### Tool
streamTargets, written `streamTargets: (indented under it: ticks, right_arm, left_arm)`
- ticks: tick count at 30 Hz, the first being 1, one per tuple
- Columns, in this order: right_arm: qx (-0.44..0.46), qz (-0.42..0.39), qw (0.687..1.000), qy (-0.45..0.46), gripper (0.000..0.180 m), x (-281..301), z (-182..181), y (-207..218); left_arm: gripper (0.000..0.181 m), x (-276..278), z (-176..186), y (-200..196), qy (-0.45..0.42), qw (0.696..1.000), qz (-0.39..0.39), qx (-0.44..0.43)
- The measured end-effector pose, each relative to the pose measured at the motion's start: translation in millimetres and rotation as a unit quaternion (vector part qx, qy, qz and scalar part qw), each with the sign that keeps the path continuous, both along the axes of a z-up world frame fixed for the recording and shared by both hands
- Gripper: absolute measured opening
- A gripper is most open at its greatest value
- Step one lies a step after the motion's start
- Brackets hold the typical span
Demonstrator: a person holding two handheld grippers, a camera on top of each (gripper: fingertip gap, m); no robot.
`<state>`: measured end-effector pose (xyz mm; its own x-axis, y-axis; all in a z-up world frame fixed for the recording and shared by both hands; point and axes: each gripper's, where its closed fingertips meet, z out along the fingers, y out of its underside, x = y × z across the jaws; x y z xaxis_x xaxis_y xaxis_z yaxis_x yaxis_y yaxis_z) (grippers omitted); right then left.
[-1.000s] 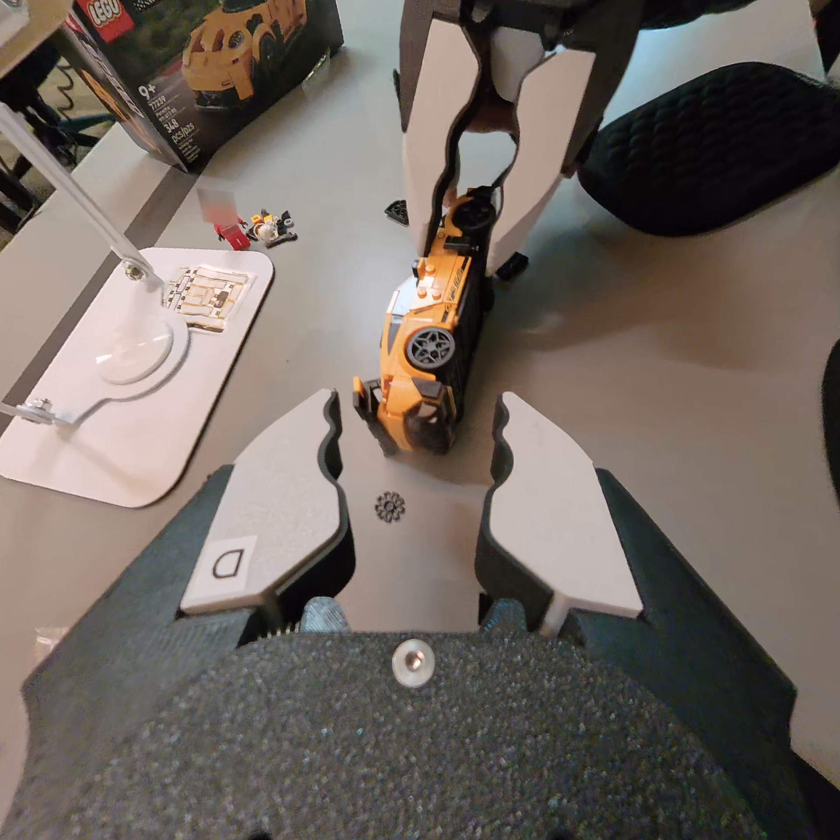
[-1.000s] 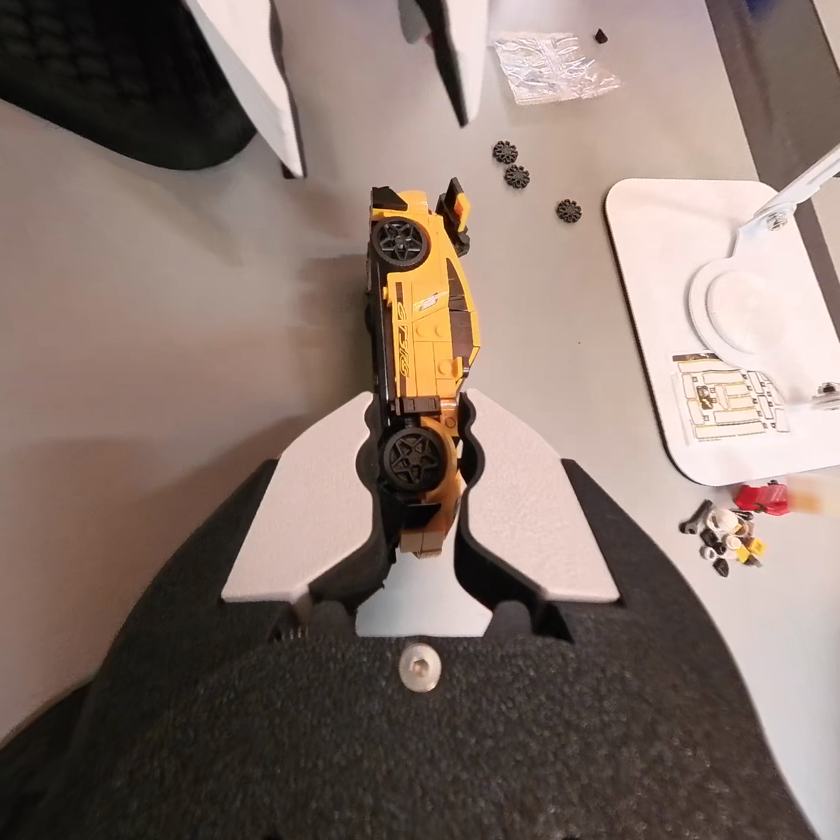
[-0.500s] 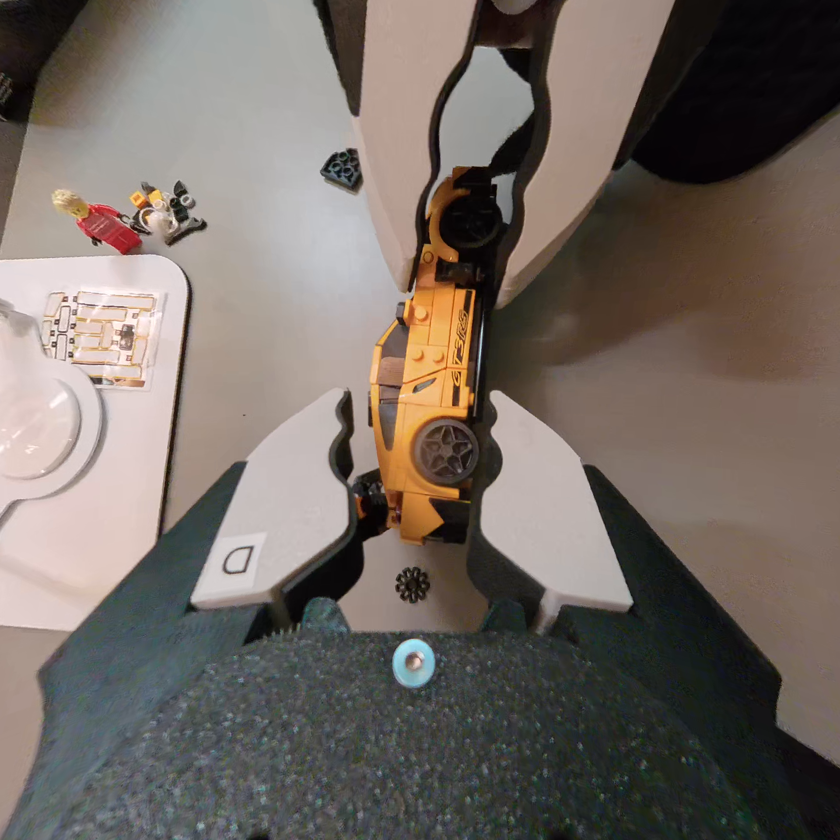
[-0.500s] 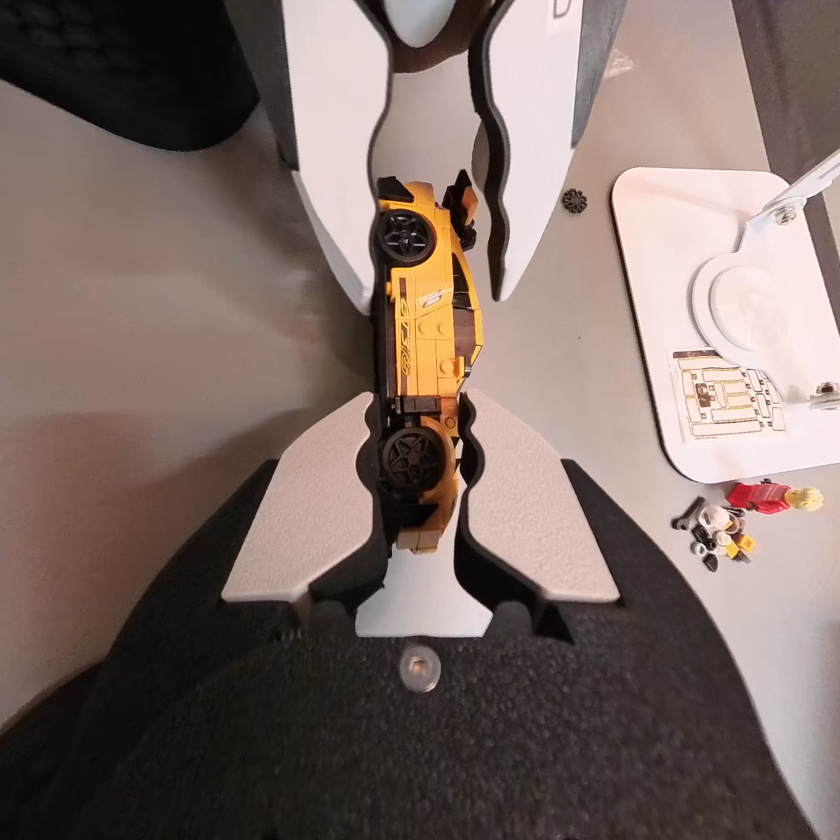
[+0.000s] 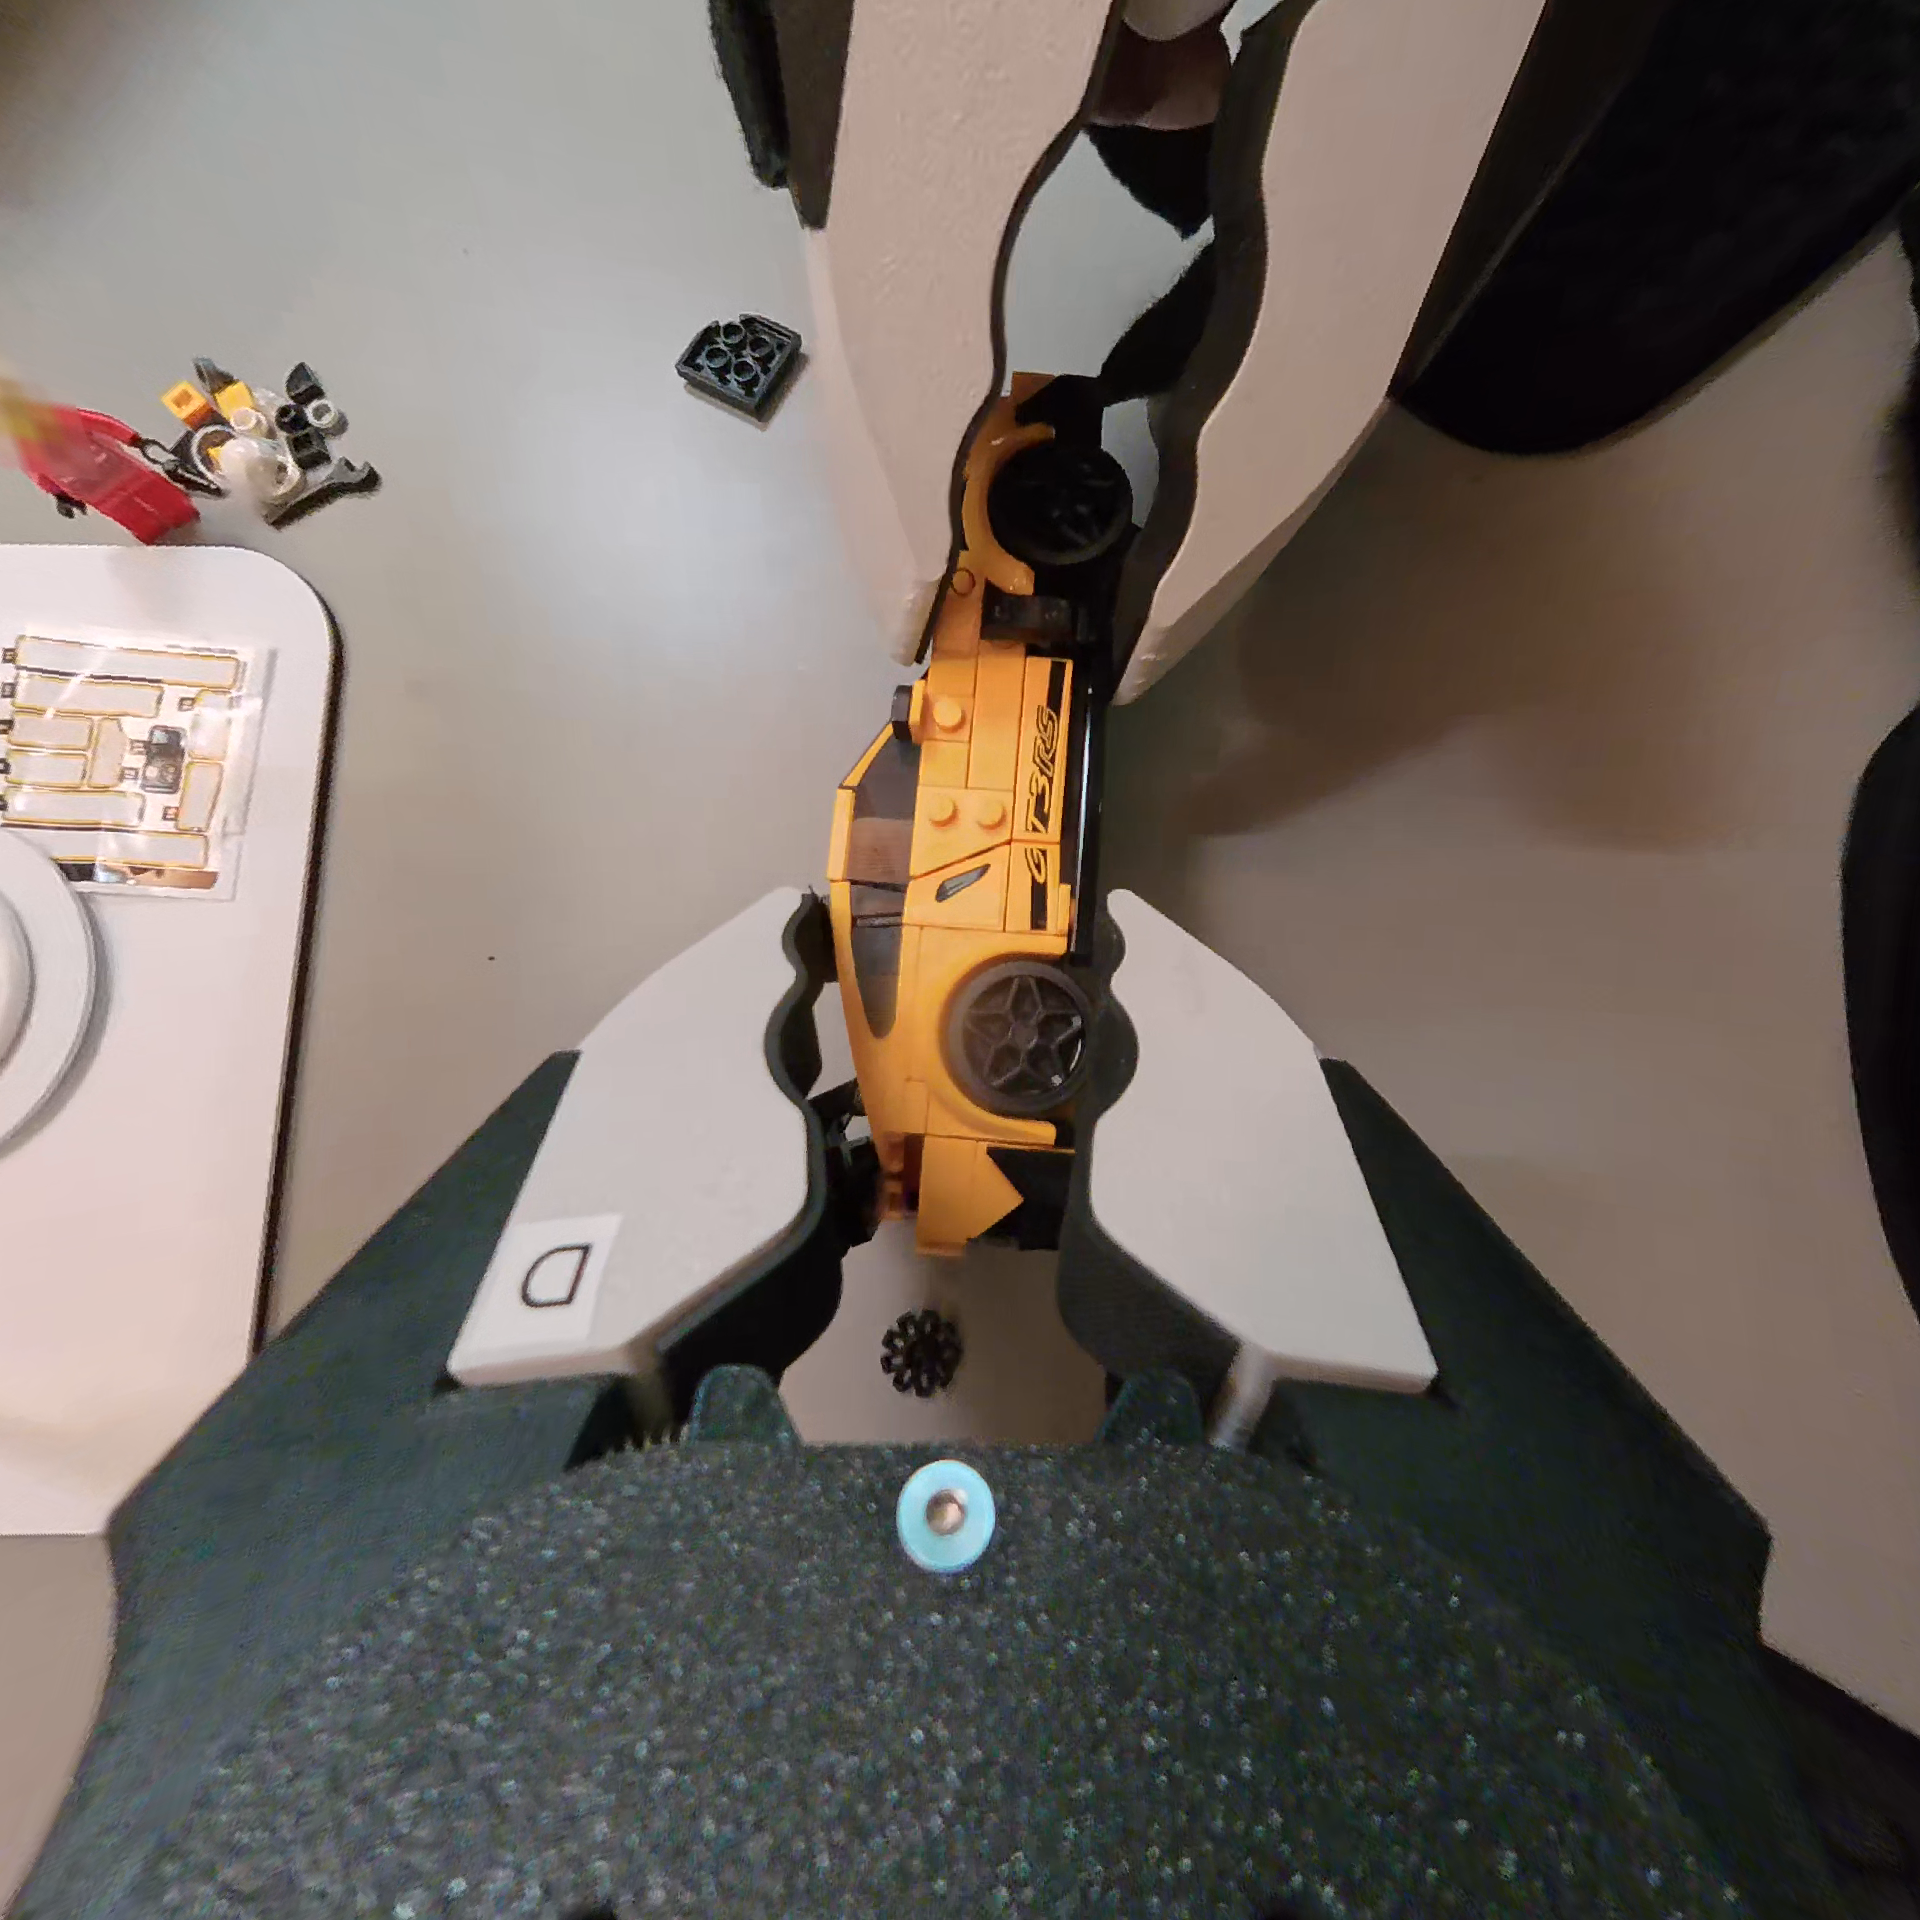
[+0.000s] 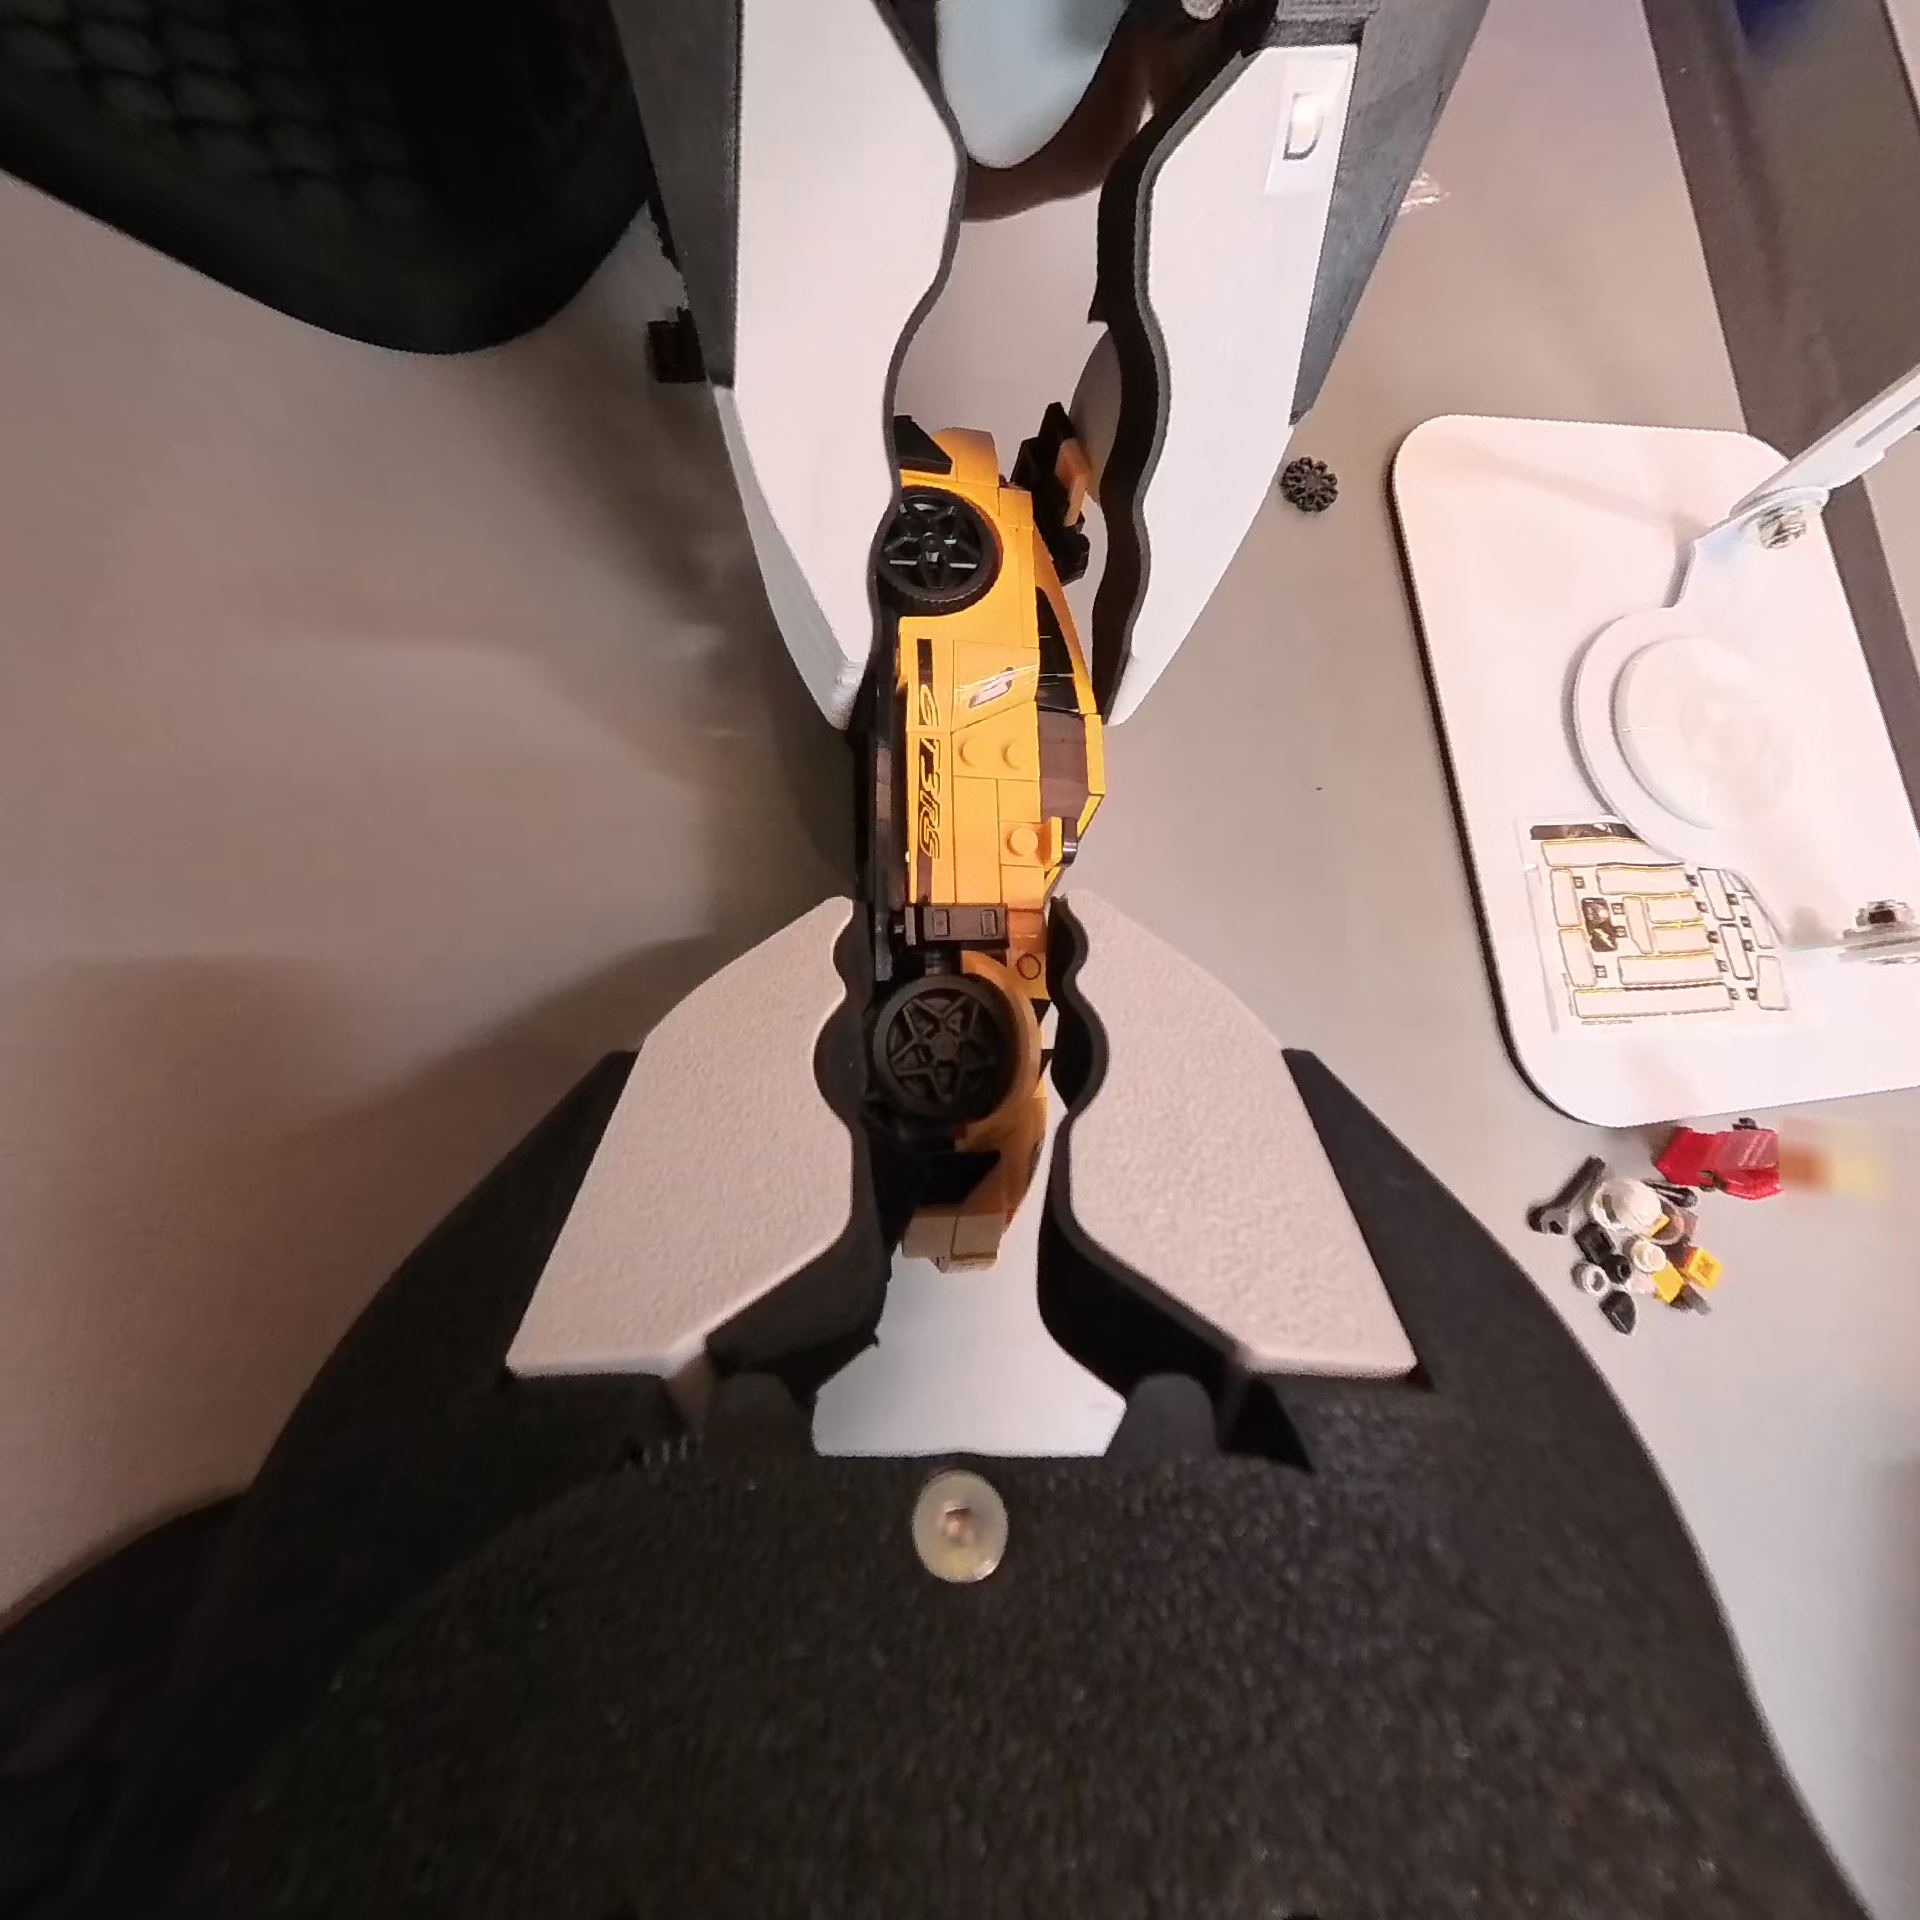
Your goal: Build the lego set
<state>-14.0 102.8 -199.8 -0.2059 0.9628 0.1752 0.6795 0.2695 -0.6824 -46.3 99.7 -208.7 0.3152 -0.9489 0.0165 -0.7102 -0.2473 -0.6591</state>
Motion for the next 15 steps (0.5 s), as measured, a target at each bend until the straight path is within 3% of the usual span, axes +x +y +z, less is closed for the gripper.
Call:
streamTargets:
  ticks: [15]
  right_arm:
    - [0.004,0.001,1.0,0.006,0.032,0.2,0.0,-1.5]
  left_arm:
    - [0.047,-0.5,0.1,-0.4,0.008,1.0,-0.004,0.007]
